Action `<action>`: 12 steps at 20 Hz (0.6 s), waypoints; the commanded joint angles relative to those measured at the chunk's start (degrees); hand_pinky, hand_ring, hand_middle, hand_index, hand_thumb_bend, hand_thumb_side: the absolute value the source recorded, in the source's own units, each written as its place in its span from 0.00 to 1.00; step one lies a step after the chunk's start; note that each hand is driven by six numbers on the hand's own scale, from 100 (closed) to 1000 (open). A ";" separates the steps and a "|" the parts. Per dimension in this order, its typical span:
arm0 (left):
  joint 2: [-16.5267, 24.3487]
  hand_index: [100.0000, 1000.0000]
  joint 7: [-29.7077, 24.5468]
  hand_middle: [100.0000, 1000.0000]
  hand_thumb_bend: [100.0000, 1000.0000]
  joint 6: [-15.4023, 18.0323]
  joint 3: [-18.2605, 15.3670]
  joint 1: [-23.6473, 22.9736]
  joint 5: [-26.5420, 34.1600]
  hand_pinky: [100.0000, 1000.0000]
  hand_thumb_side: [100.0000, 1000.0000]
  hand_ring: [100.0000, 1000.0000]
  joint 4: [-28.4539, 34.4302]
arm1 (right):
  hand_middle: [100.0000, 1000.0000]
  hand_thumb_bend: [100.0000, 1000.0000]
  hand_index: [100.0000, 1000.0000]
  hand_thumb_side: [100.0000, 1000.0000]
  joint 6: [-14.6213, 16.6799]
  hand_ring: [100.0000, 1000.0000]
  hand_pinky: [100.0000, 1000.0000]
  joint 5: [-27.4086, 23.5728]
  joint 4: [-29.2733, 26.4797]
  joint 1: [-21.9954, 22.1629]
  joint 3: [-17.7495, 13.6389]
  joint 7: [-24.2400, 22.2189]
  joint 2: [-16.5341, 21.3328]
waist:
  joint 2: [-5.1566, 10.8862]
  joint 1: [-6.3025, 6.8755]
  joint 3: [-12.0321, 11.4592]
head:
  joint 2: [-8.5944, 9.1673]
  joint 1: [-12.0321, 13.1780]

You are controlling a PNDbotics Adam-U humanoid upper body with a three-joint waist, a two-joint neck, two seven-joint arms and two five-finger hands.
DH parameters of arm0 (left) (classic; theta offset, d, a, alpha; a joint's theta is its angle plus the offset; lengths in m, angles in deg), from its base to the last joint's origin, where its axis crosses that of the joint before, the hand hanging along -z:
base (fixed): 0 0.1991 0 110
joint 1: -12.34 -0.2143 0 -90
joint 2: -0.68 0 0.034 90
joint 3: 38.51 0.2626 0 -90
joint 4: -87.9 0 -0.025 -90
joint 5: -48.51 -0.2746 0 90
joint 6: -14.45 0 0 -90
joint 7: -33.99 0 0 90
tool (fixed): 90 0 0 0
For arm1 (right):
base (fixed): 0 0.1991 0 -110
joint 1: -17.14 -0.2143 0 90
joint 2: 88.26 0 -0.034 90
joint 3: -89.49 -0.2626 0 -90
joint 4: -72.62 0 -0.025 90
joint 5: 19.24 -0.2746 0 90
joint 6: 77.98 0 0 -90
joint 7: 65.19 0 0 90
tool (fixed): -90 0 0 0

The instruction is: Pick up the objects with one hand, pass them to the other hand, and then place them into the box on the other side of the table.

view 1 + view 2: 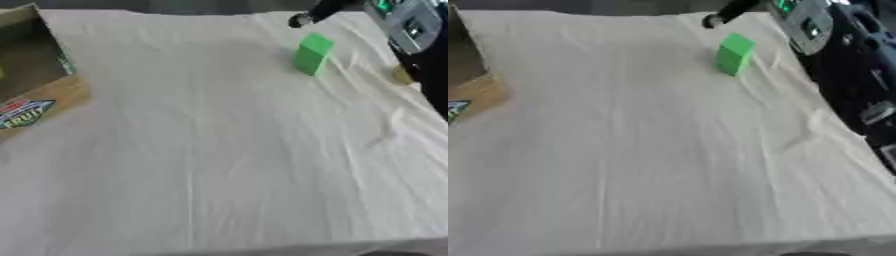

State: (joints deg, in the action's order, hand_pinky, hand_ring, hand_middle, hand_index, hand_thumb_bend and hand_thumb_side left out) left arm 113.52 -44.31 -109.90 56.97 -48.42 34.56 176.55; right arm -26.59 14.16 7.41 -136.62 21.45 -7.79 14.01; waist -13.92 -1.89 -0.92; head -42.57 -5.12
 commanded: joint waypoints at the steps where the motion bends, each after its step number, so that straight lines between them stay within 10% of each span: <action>1: 2.29 0.80 -0.13 0.64 0.00 0.19 -0.50 1.02 -0.46 0.56 0.66 0.71 1.09 | 0.80 0.55 0.85 0.35 -12.93 0.87 0.90 -0.71 0.32 -0.74 -0.60 -13.45 2.02 | 0.63 0.07 -0.15 | 0.80 -0.30; 12: 2.34 0.80 -0.06 0.64 0.00 0.06 -0.71 1.23 -0.30 0.56 0.67 0.71 1.47 | 0.80 0.58 0.84 0.32 -12.26 0.87 0.89 -2.23 2.20 0.37 -1.46 -11.63 2.33 | -0.70 -0.02 -0.77 | 1.86 -0.89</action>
State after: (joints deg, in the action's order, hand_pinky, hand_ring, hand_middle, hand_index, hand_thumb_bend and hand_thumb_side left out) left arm 113.52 -44.38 -109.83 56.97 -48.18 34.37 176.94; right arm -26.69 12.25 9.83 -135.33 20.74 -7.69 14.26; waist -15.58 -2.14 -1.63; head -41.57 -5.76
